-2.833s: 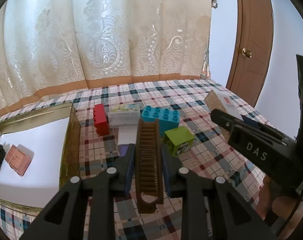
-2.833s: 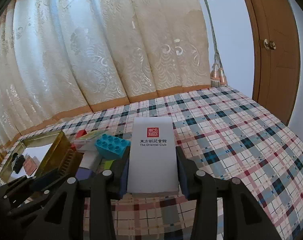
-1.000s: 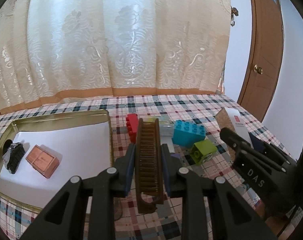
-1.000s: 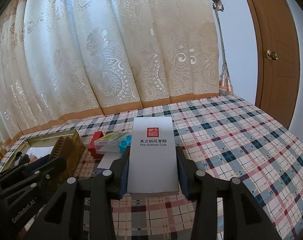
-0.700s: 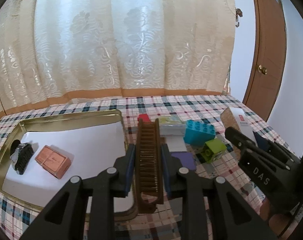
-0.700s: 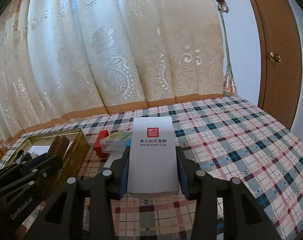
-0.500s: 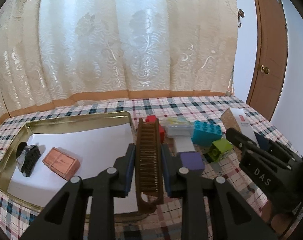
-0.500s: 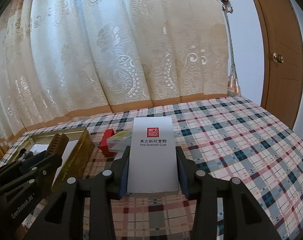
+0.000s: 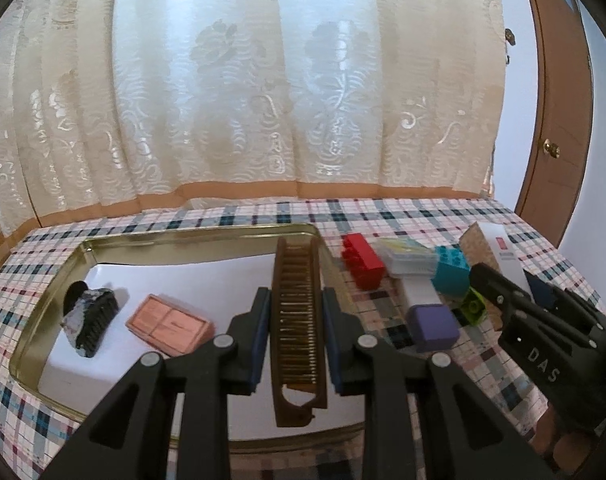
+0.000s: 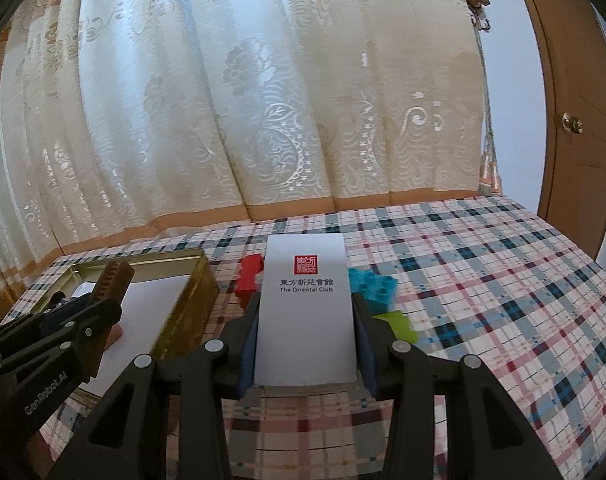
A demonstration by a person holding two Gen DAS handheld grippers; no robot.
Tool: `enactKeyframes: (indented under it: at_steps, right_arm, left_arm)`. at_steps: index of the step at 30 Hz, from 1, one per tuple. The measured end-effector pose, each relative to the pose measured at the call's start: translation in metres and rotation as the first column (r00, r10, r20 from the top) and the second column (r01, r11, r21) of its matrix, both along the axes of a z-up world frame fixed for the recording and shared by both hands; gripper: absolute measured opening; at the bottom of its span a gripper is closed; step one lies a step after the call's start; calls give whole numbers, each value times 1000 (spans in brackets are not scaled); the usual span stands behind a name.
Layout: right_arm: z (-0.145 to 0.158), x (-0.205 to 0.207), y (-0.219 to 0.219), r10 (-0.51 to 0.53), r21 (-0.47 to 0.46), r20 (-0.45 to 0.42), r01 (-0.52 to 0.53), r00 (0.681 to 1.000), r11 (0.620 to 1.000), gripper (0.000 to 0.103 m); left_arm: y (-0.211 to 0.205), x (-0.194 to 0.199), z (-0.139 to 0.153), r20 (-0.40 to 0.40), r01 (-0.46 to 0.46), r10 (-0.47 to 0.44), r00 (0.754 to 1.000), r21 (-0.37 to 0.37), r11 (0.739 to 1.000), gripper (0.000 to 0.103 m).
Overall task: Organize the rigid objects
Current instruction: 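Carry the brown comb and white box over the tray with both tools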
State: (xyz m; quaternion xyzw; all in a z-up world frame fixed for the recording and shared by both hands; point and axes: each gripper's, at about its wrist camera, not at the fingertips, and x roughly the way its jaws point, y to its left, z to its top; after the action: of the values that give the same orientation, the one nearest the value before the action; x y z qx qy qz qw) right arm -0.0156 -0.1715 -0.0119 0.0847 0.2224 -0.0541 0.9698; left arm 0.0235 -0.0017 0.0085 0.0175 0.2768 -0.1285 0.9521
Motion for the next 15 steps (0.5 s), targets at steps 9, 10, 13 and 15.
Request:
enactKeyframes:
  at_steps: [9, 10, 13, 15]
  right_arm:
    - [5, 17, 45, 77, 19, 8, -77, 997, 997, 44]
    - [5, 20, 51, 86, 20, 8, -86, 996, 996, 44]
    - [6, 28, 66, 107, 22, 5, -107, 994, 994, 44]
    - [7, 30, 74, 115, 28, 4, -115, 993, 993, 44]
  left_arm:
    - [33, 11, 0, 1, -61, 61, 998, 7, 998, 23]
    - [37, 12, 0, 1, -69, 69, 998, 8, 998, 23]
    - [50, 16, 0, 3, -92, 92, 996, 11, 996, 23]
    - [57, 18, 0, 0, -104, 104, 995, 12, 995, 23]
